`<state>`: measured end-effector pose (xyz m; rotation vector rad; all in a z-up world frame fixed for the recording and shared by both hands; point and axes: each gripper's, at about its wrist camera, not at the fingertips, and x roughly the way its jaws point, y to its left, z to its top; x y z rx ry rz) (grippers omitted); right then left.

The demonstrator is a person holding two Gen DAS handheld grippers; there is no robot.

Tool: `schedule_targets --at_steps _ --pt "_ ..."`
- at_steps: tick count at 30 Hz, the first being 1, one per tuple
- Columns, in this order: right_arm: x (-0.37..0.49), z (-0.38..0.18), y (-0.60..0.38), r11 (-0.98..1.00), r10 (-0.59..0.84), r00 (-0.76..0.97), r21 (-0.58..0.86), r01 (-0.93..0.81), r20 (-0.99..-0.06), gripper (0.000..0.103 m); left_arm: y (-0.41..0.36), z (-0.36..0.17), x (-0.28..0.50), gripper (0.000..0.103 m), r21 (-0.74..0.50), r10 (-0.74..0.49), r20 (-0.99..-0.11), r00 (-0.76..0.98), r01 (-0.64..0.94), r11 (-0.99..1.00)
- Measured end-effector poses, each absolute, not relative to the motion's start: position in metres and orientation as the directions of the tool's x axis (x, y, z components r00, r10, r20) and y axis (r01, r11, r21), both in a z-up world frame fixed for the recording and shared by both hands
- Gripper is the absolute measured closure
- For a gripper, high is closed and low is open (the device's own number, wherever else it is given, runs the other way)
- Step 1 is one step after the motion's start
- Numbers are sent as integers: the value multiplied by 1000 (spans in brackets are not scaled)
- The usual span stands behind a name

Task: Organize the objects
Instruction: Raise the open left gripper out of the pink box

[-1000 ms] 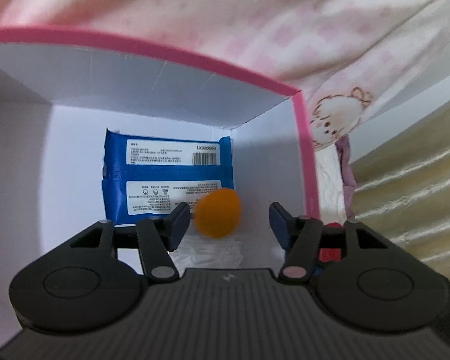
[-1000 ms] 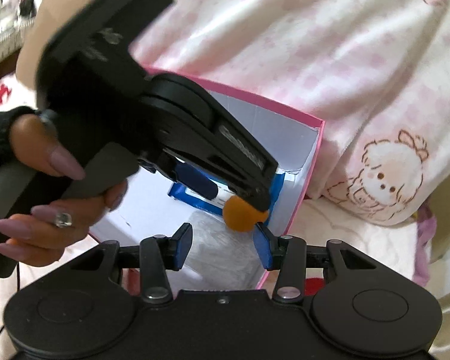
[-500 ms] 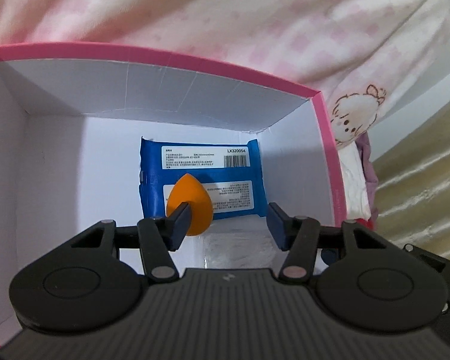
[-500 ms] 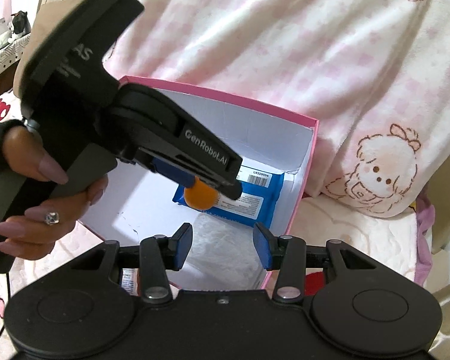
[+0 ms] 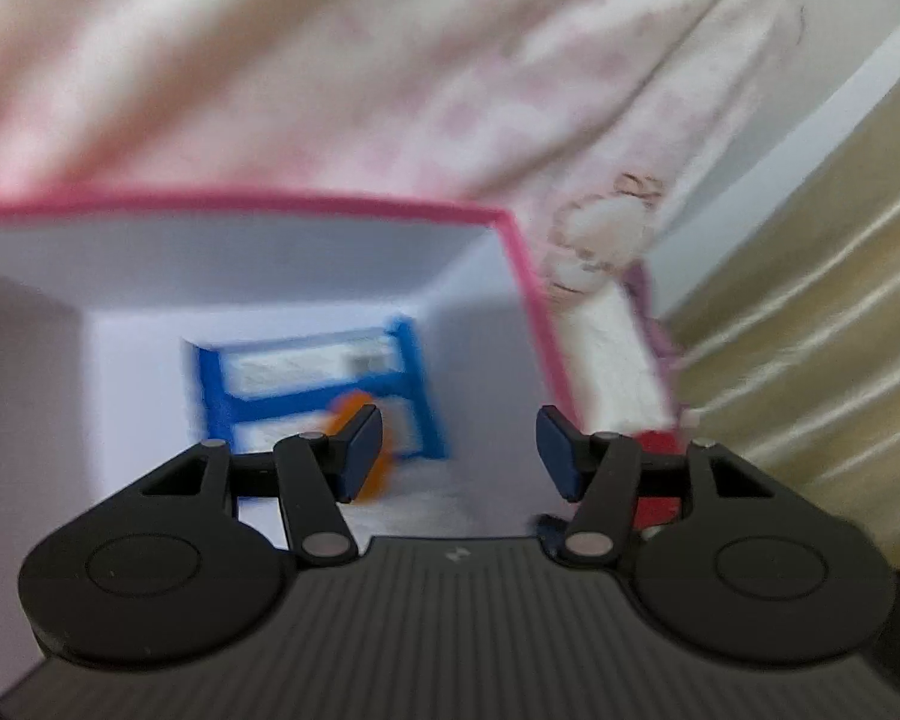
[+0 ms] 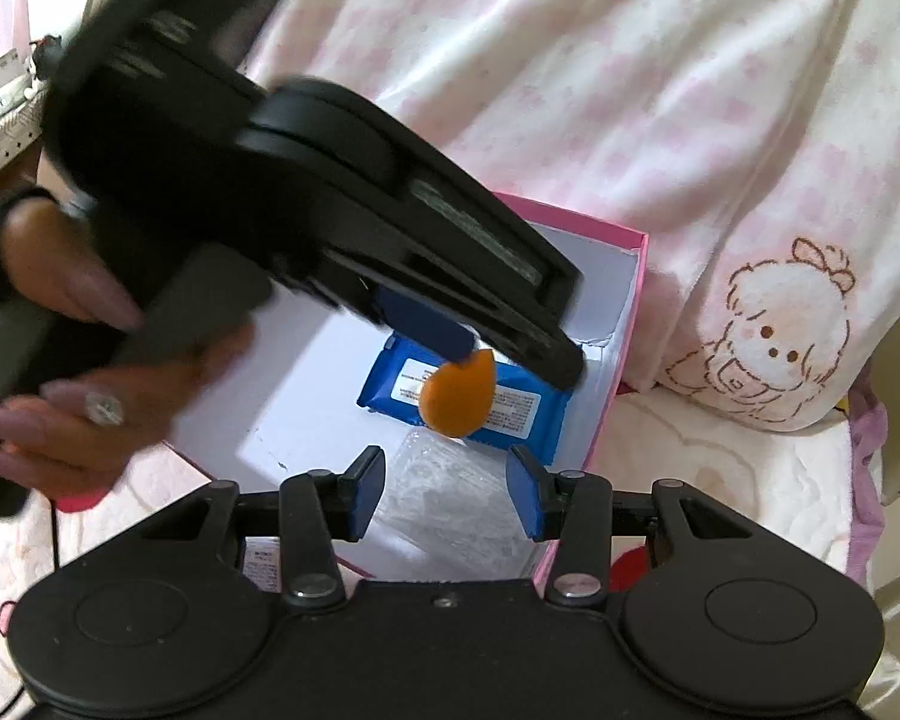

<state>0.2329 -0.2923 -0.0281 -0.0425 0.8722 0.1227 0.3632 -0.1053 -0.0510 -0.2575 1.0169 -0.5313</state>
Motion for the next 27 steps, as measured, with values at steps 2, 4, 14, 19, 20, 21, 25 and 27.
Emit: schedule_targets --at_steps 2,4,14,19,20,21,25,27 --pt "234 -29 -293 993 88 640 13 -120 -764 54 -104 -54 363 47 -337 -439 -785 437 293 895" --pt "235 -30 -295 993 91 642 16 -121 -762 54 -105 -65 365 49 -291 -394 -821 414 291 911" --pt "234 -31 -293 994 88 642 22 -110 -762 54 -113 -86 361 69 -461 -535 -771 344 278 843" --pt "222 -24 -290 993 66 662 -14 -115 -746 54 -123 -87 359 69 -489 -564 -758 328 287 824" --pt "221 -23 -290 993 67 662 -18 -121 -746 54 -123 -88 361 69 -500 -572 -756 319 283 819" --pt "222 -23 -291 992 64 661 -23 -122 -747 54 -122 -89 361 69 -508 -575 -757 310 275 816" --pt "226 -26 -296 994 74 660 3 -108 -748 54 -121 -81 354 56 -460 -534 -777 333 278 843" --pt "226 -26 -299 994 89 662 27 -104 -744 54 -121 -76 351 47 -414 -495 -792 357 283 865"
